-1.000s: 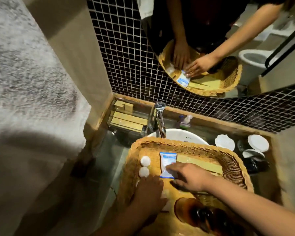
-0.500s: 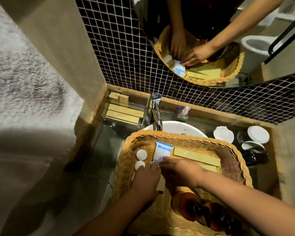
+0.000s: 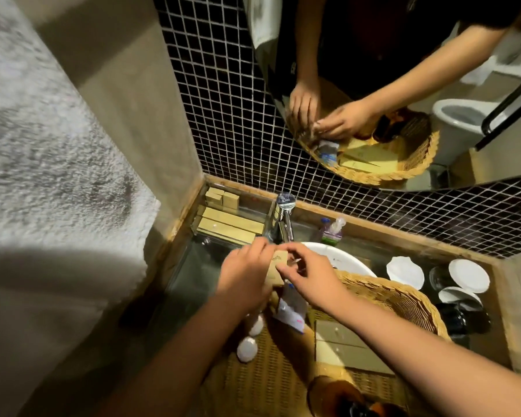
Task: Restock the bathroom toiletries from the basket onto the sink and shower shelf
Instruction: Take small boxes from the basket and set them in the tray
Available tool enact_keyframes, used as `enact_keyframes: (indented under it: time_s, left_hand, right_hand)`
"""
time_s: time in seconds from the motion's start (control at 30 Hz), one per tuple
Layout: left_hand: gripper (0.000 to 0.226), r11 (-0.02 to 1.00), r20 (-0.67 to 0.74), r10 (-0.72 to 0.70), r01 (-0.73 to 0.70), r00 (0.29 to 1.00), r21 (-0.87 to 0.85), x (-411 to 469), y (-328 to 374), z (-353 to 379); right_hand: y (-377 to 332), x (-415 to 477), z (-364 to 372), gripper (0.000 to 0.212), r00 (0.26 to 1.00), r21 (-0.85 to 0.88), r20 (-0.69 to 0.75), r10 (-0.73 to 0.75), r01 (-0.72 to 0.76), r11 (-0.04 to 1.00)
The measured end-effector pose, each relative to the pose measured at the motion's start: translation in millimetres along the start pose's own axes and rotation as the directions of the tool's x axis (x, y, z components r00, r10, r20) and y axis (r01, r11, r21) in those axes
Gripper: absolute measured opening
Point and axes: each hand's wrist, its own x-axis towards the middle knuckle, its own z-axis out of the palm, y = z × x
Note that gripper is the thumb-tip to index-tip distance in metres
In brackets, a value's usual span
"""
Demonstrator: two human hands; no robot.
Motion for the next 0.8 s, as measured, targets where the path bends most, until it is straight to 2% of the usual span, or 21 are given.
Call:
enact_keyframes:
  time_s: [0.1,0.23,0.4,0.5,0.6,0.7,0.8]
  left_hand:
    - [0.065,0.999,-0.073,-0.038,0.04,0.997,0.02,28.0,-26.8,-26.8]
    - [0.076,0.979,-0.093,-0.18,0.187,0.979,0.078,58.6,-62.1,-46.2]
    - [0.076,0.942,-0.07,-0.333,0.335,0.94,0.018,80.6,-105.6,-24.2]
    - [0.074,0.92,-0.024,-0.389,0.39,0.921,0.045,90.3,-120.2,-11.1]
    - [0.062,0.914,0.067,-0.393,0.381,0.917,0.138,99.0,-130.4,3.0]
    - [0.053,0.9,0.149,-0.428,0.405,0.891,0.163,104.4,-139.0,17.5]
    - [0.052,0.897,0.203,-0.438,0.41,0.876,0.163,109.8,-143.8,28.3]
  right_hand:
    - [-28.3,42.1,2.5,0.035,0.999,0.03,-0.043,-0.028,0.029,0.999]
    - [-60.9,98.5,20.0,0.033,0.992,0.07,-0.114,-0.05,0.058,0.996]
    - [-76.1,153.5,59.4,0.029,0.991,0.166,-0.093,0.098,-0.081,0.983]
    - [-68.9,177.5,82.2,0.029,0.981,0.164,-0.108,0.16,-0.141,0.976]
    - [-56.5,194.2,98.2,0.036,0.965,0.119,-0.168,0.203,-0.184,0.976]
    - [-49.7,205.1,106.3,0.044,0.968,0.208,-0.164,0.188,-0.153,0.966]
    - [-46.8,217.4,112.2,0.036,0.968,0.143,-0.222,0.119,-0.088,0.986]
